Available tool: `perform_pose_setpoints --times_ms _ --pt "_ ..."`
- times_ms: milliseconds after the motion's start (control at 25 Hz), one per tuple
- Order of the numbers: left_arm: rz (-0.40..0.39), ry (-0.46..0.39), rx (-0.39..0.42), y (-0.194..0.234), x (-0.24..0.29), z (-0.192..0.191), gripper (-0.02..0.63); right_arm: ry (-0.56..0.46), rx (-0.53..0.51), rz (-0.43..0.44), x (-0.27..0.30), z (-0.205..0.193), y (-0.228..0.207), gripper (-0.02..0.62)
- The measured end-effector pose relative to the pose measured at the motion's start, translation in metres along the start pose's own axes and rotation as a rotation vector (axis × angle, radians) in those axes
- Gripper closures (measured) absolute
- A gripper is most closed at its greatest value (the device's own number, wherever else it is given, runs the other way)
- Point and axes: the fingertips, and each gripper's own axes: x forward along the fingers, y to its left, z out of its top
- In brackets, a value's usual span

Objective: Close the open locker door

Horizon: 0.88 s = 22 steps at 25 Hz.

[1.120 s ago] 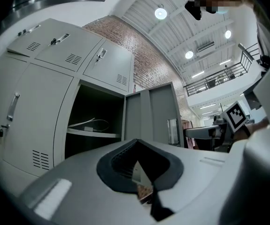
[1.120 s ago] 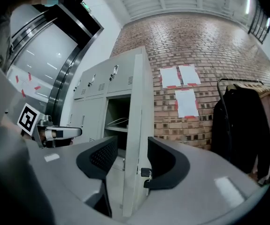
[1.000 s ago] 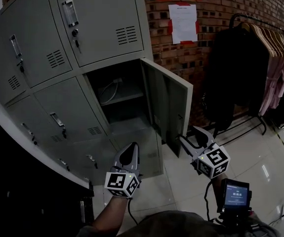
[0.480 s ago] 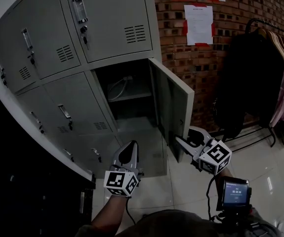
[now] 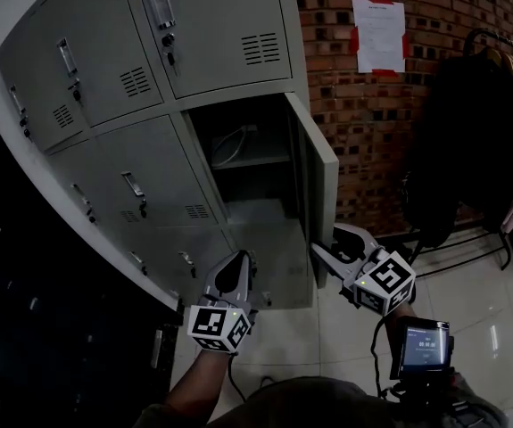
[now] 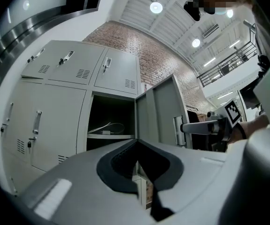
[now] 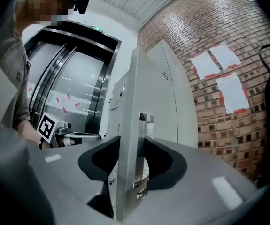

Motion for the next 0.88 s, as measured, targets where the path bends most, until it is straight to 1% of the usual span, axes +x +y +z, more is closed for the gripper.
perform_pose_setpoints --times_ms 240,480,680,800,880 --pt "0.044 0.001 0.009 0.006 -0.016 0.002 0.617 0.009 0.0 0.021 0.014 -0.001 0.015 0.423" --pt "0.092 0.002 0.012 0.026 -0.034 0.002 0.617 0.03 -0.011 0.058 0.041 -0.002 0.037 0.437" --pt "0.109 -0.009 0.008 0.058 -0.04 0.001 0.617 0.048 -0.046 0.054 0.072 -0.004 0.052 0.442" --pt "0.103 -0.01 0.004 0.081 -0.041 -0.001 0.617 0.06 -0.056 0.037 0.095 -0.008 0.06 0.44" --pt "0.097 -0.012 0.003 0.098 -0.041 -0.001 0.617 0.07 -0.061 0.023 0.111 -0.01 0.066 0.451"
